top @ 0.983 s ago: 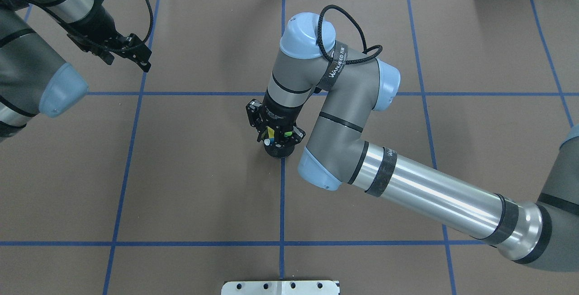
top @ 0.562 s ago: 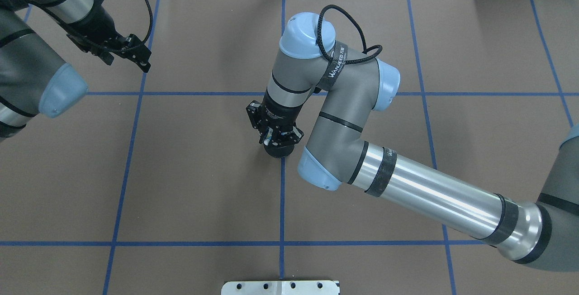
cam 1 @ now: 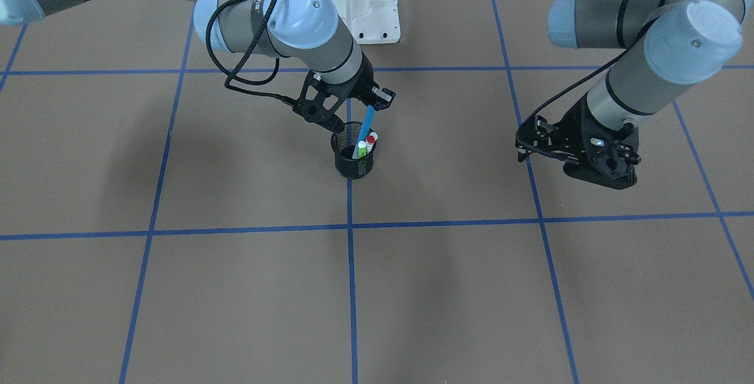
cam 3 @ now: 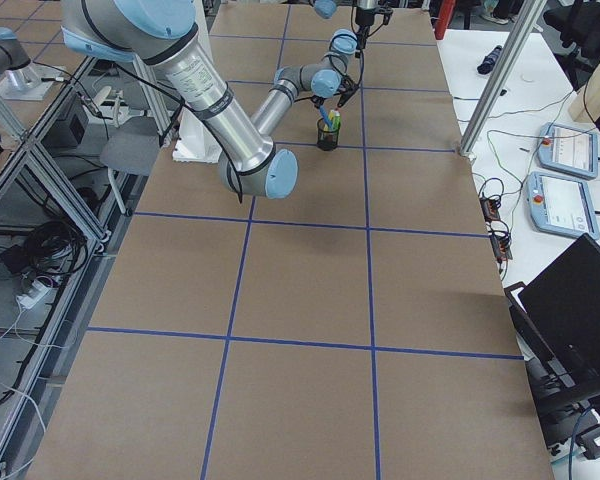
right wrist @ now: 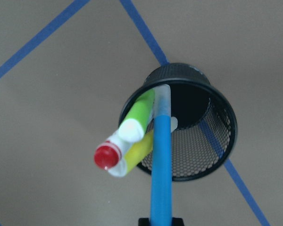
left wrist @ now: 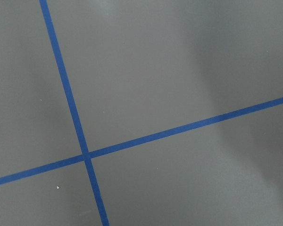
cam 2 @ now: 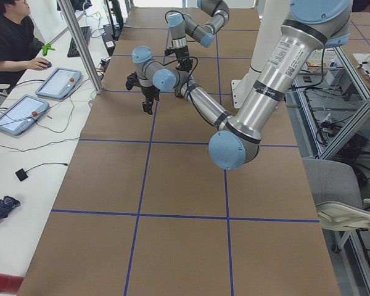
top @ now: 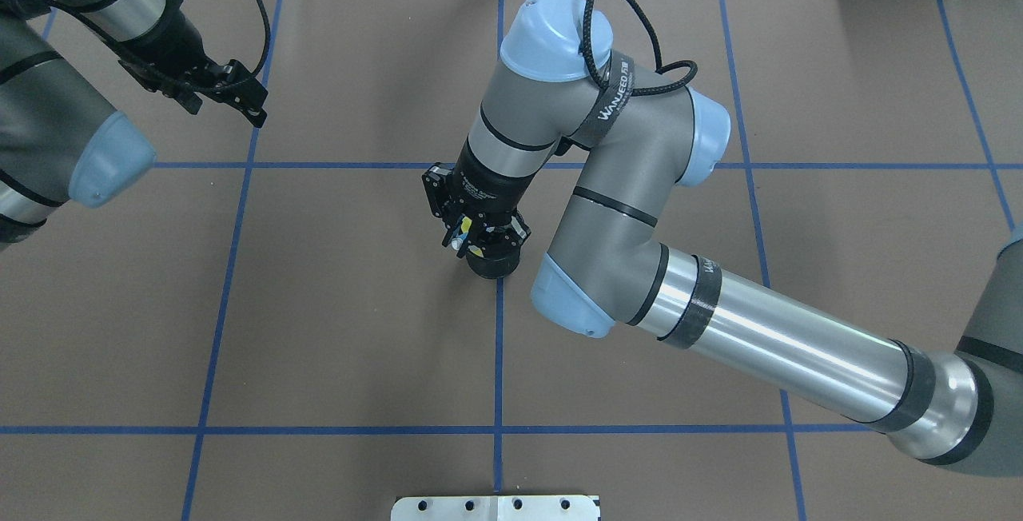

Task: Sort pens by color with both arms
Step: 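Descend the right gripper into the cup and close on the blue marker, then lift the blue marker out of the cup with the right gripper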

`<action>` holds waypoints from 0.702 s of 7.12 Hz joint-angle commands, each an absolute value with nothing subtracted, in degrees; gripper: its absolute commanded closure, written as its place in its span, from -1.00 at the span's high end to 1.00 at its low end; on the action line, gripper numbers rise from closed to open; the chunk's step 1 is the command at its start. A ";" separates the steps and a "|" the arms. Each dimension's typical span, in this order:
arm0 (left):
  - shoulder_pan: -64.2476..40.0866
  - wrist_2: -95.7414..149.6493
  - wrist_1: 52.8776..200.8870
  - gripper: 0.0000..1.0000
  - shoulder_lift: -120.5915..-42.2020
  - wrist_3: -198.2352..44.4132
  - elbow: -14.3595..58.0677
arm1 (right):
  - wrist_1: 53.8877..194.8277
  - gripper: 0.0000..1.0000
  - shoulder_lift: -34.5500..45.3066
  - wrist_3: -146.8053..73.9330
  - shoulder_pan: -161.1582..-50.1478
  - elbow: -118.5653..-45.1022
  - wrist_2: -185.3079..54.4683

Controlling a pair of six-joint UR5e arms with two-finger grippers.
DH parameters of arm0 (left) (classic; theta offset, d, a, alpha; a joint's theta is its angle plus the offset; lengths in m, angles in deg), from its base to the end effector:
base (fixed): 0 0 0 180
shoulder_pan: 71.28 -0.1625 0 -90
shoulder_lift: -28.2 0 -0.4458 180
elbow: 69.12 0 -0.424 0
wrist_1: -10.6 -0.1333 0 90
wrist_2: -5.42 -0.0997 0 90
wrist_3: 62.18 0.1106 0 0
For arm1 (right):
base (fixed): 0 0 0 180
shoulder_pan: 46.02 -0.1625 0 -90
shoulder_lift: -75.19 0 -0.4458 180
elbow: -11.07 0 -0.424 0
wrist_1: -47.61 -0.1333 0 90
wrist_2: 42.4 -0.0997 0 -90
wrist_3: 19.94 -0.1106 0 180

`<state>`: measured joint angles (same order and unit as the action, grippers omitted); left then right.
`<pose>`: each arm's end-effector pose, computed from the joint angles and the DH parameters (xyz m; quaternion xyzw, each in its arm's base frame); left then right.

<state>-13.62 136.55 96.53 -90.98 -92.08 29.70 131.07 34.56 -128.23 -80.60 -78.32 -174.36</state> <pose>0.3130 -0.6075 0.3042 0.0602 0.4288 0.1215 0.8931 -0.5774 -0.4701 0.0988 -0.2526 -0.4739 0.2194 0.8146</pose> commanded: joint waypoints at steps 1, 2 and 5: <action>-13.53 136.55 96.56 1.00 -90.98 -92.24 29.94 | 139.41 -1.00 34.40 -129.71 -81.26 -86.44 -175.29; -13.53 136.55 96.56 1.00 -90.98 -92.15 29.85 | 142.50 -1.00 34.40 -129.71 -81.87 -89.79 -175.46; -13.53 136.55 96.73 1.00 -90.81 -92.06 29.67 | 143.76 -1.00 35.02 -129.28 -84.59 -93.68 -174.94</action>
